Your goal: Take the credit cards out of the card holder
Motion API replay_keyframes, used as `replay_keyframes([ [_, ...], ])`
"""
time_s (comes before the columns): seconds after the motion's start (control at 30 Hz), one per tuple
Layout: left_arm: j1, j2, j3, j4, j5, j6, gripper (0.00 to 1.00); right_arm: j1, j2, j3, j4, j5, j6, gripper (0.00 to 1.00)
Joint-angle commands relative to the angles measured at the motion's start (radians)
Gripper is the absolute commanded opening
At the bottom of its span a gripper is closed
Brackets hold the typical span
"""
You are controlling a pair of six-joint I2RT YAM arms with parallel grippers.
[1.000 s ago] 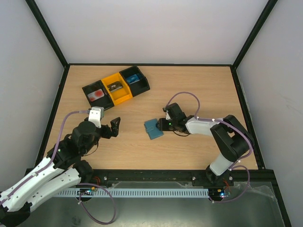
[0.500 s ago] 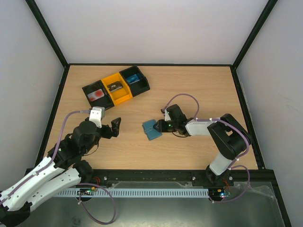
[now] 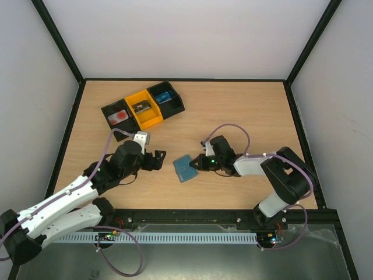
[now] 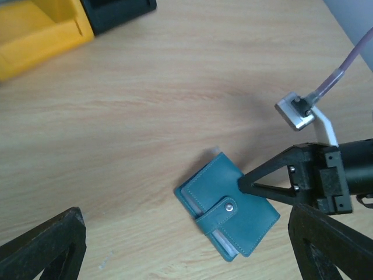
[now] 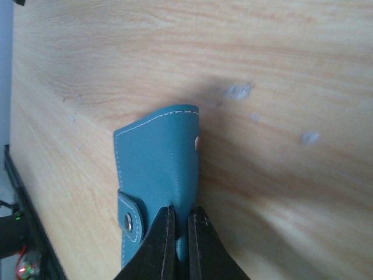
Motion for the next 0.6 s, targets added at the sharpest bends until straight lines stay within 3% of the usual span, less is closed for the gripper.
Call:
replay_keyframes([
  [0.0, -0.006, 0.065, -0.035, 0.093, 0.113, -0.087, 0.94, 0.048, -0.090, -0.047, 0.065, -0.024, 0.131, 0.02],
  [0.17, -0.006, 0.126, -0.067, 0.176, 0.191, -0.122, 0.86, 0.138, -0.139, -0.026, 0.070, 0.046, 0.204, 0.02],
  [0.57, -0.006, 0.218, -0.226, 0.444, 0.345, -0.316, 0.67, 0.205, -0.221, -0.017, 0.063, 0.126, 0.268, 0.02],
])
